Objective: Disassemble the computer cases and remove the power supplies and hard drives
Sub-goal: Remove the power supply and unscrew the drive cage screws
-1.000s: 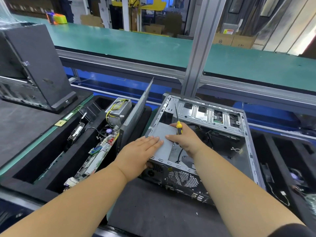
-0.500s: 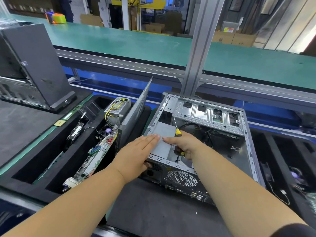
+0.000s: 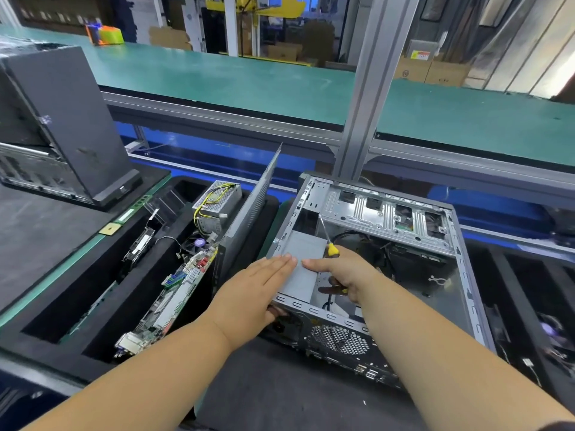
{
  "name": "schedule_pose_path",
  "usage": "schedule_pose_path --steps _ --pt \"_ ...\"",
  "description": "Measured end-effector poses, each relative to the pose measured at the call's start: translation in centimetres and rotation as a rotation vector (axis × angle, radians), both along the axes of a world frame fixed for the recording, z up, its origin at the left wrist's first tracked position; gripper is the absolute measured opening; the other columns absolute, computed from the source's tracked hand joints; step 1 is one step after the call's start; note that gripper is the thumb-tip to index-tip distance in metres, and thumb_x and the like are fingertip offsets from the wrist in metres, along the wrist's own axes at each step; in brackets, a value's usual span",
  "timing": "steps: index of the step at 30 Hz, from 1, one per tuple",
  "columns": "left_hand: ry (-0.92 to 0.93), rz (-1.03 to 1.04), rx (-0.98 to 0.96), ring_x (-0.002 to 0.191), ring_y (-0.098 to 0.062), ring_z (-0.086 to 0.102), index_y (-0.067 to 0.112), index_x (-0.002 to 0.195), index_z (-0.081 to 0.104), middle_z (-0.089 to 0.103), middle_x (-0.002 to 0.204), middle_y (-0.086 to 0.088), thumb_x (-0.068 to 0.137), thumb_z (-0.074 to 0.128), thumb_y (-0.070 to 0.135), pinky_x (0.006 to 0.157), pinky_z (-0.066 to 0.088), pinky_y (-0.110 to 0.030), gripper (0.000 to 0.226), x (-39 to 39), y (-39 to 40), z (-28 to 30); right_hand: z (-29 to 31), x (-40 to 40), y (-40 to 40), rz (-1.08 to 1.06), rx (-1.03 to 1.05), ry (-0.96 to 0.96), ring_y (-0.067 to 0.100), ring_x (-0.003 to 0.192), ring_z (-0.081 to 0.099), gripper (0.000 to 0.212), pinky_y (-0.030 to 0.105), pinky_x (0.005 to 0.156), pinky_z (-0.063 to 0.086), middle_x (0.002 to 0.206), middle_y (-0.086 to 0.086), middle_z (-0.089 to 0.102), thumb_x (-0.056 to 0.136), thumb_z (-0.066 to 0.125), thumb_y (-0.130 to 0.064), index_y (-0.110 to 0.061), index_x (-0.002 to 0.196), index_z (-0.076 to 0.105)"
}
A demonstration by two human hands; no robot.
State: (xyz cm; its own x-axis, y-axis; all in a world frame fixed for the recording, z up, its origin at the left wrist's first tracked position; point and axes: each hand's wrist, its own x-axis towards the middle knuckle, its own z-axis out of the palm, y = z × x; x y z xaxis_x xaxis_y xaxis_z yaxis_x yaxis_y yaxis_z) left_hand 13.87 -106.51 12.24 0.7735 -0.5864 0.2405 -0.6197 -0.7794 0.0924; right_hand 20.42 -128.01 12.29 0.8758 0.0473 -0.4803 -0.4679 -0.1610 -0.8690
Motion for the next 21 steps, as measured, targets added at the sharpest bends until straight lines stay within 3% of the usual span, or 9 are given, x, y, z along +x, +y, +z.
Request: schedule_pose_path --steps 3,5,8,11,13,15,18,21 --pt "0.025 -0.017 -0.031 0.146 -0.007 0.021 0.018 0.156 0.021 0.021 0.159 0.006 0.079 0.072 0.051 0.120 0.006 -0.030 0.098 0.1 0.5 -0.2 0.6 -0.8 -0.4 -0.034 -0.087 -0.039 0.018 0.090 0.066 0.034 0.028 0.060 0.059 0.102 0.005 0.073 0.080 0.081 -0.039 -0.018 0.104 0.069" --pt "0.017 -0.028 -0.011 0.142 -0.003 0.024 0.020 0.155 0.028 0.027 0.156 0.009 0.077 0.061 0.071 0.119 0.013 -0.029 0.099 0.1 0.9 0.4 1.8 -1.1 -1.2 -0.136 -0.253 -0.106 0.020 0.076 0.061 0.034 0.025 0.053 0.052 0.105 0.011 0.068 0.094 0.062 -0.043 -0.012 0.108 0.059" --pt "0.106 0.011 -0.135 0.139 -0.005 0.038 0.030 0.153 0.033 0.041 0.151 0.014 0.079 0.038 0.083 0.113 0.022 -0.018 0.091 0.2 0.9 1.5 4.2 -2.3 -3.8 -0.235 -0.340 -0.206 0.022 0.069 0.057 0.019 0.030 0.061 0.044 0.101 0.009 0.068 0.101 0.047 -0.033 -0.016 0.099 0.056" --pt "0.104 0.115 -0.340 0.129 -0.009 0.050 0.030 0.144 0.049 0.057 0.139 0.010 0.090 0.036 0.067 0.106 0.035 -0.021 0.067 0.5 -0.9 2.6 6.2 -5.0 -8.0 -0.280 -0.414 -0.307 0.016 0.068 0.056 0.016 0.029 0.059 0.041 0.086 -0.004 0.066 0.098 0.054 -0.036 -0.021 0.096 0.060" --pt "0.109 0.120 -0.451 0.125 -0.011 0.054 0.026 0.137 0.057 0.062 0.133 0.009 0.095 0.043 0.059 0.105 0.038 -0.024 0.055 0.4 -2.9 3.6 6.9 -7.0 -11.1 -0.374 -0.488 -0.373 0.016 0.062 0.050 0.023 0.029 0.057 0.038 0.070 -0.003 0.057 0.094 0.060 -0.041 -0.019 0.090 0.062" --pt "0.115 0.086 -0.487 0.123 -0.009 0.054 0.025 0.135 0.060 0.063 0.131 0.011 0.095 0.049 0.051 0.104 0.035 -0.018 0.049 0.2 -5.1 4.3 7.1 -8.8 -14.3 -0.472 -0.565 -0.409 0.020 0.060 0.047 0.028 0.031 0.057 0.043 0.064 0.001 0.052 0.093 0.062 -0.041 -0.014 0.086 0.063" --pt "0.153 0.020 -0.481 0.125 -0.005 0.051 0.028 0.135 0.059 0.061 0.132 0.014 0.095 0.058 0.040 0.102 0.028 -0.010 0.042 -0.1 -8.2 4.6 5.6 -11.4 -18.6 -0.540 -0.689 -0.290 0.029 0.064 0.058 0.032 0.041 0.066 0.057 0.069 0.011 0.060 0.095 0.061 -0.038 -0.007 0.091 0.065" --pt "0.203 -0.024 -0.511 0.124 -0.007 0.052 0.027 0.133 0.061 0.061 0.130 0.013 0.094 0.061 0.035 0.104 0.035 -0.019 0.040 -0.6 -10.8 4.5 2.8 -13.1 -21.4 -0.452 -0.801 -0.056 0.032 0.063 0.060 0.042 0.026 0.049 0.043 0.064 0.017 0.061 0.095 0.063 -0.037 0.003 0.086 0.065"
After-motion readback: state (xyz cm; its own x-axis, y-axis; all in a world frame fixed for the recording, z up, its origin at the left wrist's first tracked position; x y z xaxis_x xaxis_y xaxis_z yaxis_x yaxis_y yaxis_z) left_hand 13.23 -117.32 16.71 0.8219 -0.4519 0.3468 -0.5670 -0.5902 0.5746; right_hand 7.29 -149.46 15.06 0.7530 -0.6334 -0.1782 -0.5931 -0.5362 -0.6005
